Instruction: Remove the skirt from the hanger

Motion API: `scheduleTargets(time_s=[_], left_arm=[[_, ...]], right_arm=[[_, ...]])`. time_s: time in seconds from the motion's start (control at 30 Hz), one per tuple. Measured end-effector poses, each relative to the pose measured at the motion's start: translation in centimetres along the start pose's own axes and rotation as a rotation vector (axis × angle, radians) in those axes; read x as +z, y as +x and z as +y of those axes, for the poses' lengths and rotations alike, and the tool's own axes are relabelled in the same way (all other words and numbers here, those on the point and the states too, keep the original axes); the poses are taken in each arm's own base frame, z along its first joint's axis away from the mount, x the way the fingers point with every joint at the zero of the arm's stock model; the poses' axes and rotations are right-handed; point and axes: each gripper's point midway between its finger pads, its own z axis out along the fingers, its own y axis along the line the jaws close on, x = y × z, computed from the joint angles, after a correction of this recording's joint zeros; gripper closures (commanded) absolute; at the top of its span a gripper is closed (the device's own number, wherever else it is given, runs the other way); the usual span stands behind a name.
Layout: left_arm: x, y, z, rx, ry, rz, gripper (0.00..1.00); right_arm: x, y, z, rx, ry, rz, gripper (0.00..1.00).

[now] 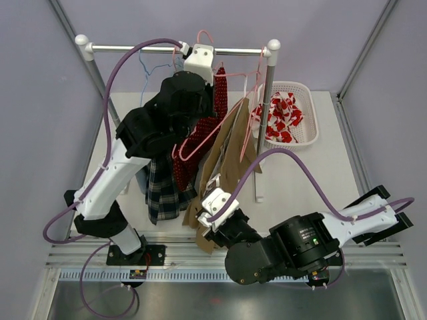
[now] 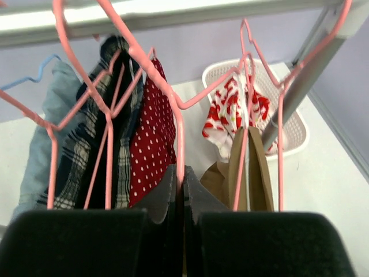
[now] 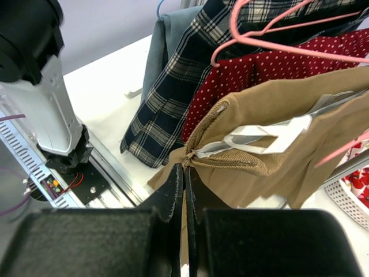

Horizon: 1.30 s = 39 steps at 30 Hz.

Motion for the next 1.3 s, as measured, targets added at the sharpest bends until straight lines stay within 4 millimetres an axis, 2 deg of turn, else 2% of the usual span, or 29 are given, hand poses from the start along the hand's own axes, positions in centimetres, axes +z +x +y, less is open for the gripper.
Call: scheduleTargets(time_s=[0.17, 0.27, 0.33, 0.47, 0.6, 0.67, 0.77, 0.87, 1.03, 1.17, 1.3], left_arm=[[-1.9, 3.2, 0.0, 0.014, 0.054, 0.096, 1.00], [-4.2, 4.5, -0.5, 0.022, 0.104, 0.155, 1.00], [-6.0, 5.5, -1.1, 0.028, 0.146, 0.194, 1.00], [-9.2, 7.3, -1.9, 0.031, 0.236, 0.276, 1.00], [-11.2, 7.8, -1.2, 0.000, 0.258, 0.315, 1.00], [-12.0, 7.8, -0.8, -0.021, 0.263, 0.319, 1.00], [-13.2, 7.5, -0.3, -0.053, 0.279, 0.311, 1.00], [-14.4, 6.9, 0.7, -0.077, 0.292, 0.294, 1.00], [-16.7, 5.2, 2.6, -0.117, 0.331, 0.241, 1.00], [-17.6, 3.7, 2.6, -0.141, 0.381, 0.197, 1.00], [-17.8, 2.7, 1.3, -0.149, 0.449, 0.172, 1.00]], right_arm=[[-0.2, 0.5, 0.2, 0.021, -0.020, -0.018, 1.00], [0.0, -0.3, -1.1, 0.047, -0.005, -0.035, 1.00], [0.4, -0.8, -2.5, 0.066, 0.021, -0.046, 1.00], [2.1, -1.5, -7.4, 0.116, 0.110, -0.051, 1.00], [2.9, -1.8, -12.6, 0.156, 0.205, -0.055, 1.00], [2.7, -2.0, -13.8, 0.172, 0.221, -0.063, 1.00], [2.6, -1.7, -14.2, 0.181, 0.219, -0.057, 1.00], [3.0, 0.2, -13.4, 0.184, 0.202, -0.016, 1.00], [3.4, 5.3, -11.9, 0.209, 0.167, 0.089, 1.00], [2.0, 9.4, -12.7, 0.251, 0.180, 0.161, 1.00], [0.0, 11.7, -14.6, 0.321, 0.201, 0.184, 1.00]])
